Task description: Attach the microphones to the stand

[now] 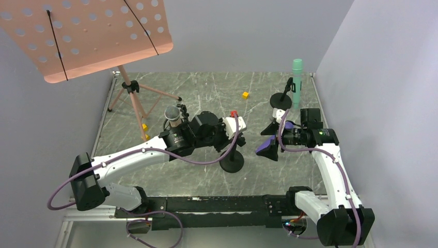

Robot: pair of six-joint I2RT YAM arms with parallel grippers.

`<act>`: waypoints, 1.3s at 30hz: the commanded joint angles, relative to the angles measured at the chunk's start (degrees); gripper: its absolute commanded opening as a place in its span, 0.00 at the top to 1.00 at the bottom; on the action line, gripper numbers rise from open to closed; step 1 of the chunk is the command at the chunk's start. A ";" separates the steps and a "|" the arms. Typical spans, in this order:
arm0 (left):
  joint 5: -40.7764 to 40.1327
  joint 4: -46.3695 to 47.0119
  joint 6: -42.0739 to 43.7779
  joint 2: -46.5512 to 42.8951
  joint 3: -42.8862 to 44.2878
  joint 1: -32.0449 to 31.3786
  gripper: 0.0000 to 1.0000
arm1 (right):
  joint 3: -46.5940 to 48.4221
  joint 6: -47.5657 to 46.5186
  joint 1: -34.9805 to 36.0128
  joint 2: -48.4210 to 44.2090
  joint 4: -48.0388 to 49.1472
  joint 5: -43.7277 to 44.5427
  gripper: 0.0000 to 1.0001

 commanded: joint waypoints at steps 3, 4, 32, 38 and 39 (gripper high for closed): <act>-7.91 4.11 -2.20 0.46 1.88 -0.37 0.93 | 0.08 1.05 -2.30 0.26 1.66 -0.70 0.00; -8.09 4.04 -2.62 0.65 1.92 -0.33 0.91 | 0.00 1.53 -2.59 0.35 2.11 -0.45 0.00; -18.30 6.56 -26.51 -26.96 -12.21 -0.41 0.01 | -5.09 70.77 -10.47 -0.65 25.80 44.43 0.00; -19.02 1.90 -31.73 -32.59 -14.11 -0.41 0.01 | -6.99 74.31 -6.36 4.83 26.58 54.42 0.05; -18.87 1.06 -32.20 -32.89 -14.17 -0.41 0.01 | -7.77 74.50 -5.23 5.32 27.57 56.59 0.06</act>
